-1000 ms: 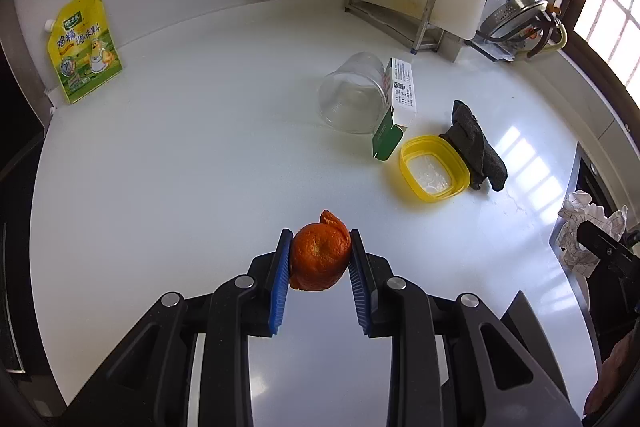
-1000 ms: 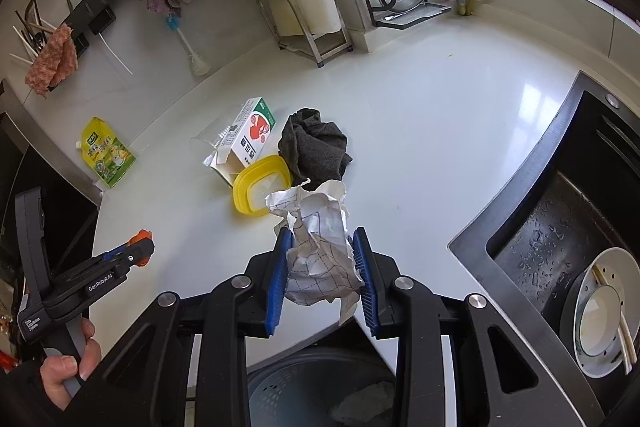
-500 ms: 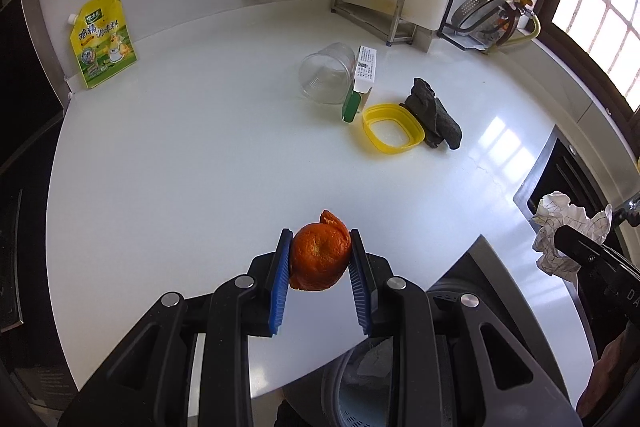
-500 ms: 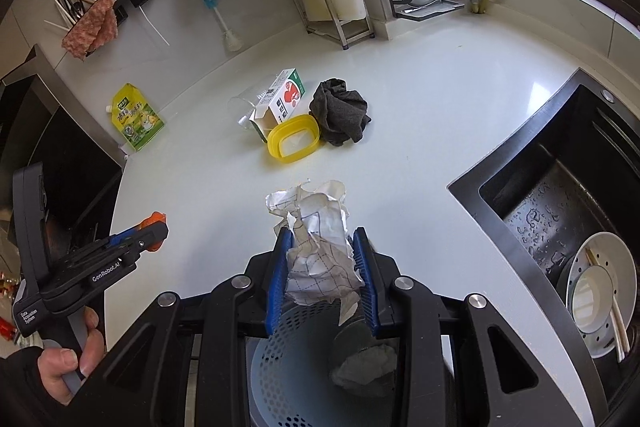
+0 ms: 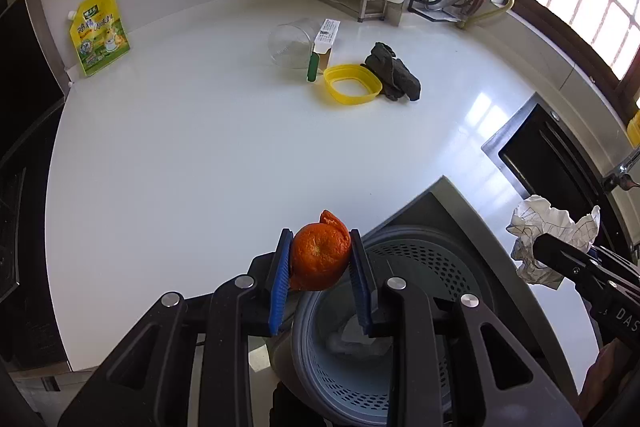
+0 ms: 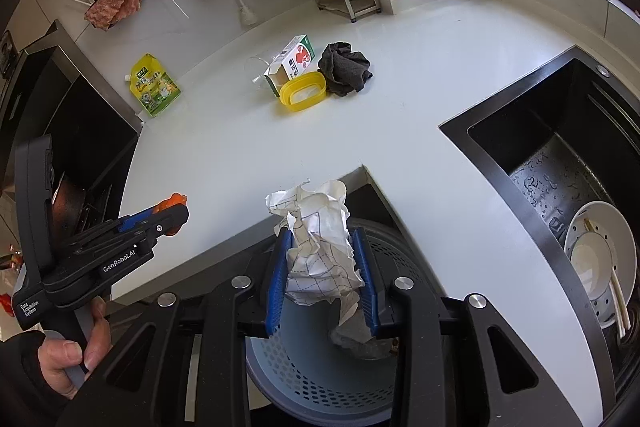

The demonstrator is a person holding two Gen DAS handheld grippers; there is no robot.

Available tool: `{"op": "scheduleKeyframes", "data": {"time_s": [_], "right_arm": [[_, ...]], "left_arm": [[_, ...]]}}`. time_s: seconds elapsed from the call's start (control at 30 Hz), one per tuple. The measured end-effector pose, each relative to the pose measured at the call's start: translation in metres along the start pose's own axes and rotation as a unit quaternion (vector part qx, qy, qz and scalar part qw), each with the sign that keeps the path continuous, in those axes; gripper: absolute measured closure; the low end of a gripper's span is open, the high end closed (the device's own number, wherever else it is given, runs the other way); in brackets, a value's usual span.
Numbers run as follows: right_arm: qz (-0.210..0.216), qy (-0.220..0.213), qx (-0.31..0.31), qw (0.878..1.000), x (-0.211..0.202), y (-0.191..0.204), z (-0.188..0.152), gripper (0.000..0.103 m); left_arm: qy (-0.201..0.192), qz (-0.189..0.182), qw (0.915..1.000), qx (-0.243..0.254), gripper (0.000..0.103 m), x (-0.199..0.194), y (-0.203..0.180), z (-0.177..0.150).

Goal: Collect trash
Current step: 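Carry the tangerine and checkered paper over the blue mesh basket with both tools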

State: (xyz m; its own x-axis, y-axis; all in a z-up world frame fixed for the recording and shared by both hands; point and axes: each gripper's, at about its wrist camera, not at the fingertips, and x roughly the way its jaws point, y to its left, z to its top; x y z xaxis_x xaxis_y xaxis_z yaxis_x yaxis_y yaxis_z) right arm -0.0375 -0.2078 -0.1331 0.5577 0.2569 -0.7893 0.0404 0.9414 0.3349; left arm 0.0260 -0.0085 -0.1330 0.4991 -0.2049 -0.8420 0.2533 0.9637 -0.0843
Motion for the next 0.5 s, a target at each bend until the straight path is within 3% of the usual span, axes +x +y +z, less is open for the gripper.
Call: {"op": "scheduleKeyframes", "data": {"time_s": [0.5], "right_arm": [[0.012,0.016,-0.009,1.0,-0.012,-0.005,-0.036,0.072]], "left_arm": [[0.008,0.005,0.9999,0.007,0.076,-0.013,-0.021,-0.033]]}}
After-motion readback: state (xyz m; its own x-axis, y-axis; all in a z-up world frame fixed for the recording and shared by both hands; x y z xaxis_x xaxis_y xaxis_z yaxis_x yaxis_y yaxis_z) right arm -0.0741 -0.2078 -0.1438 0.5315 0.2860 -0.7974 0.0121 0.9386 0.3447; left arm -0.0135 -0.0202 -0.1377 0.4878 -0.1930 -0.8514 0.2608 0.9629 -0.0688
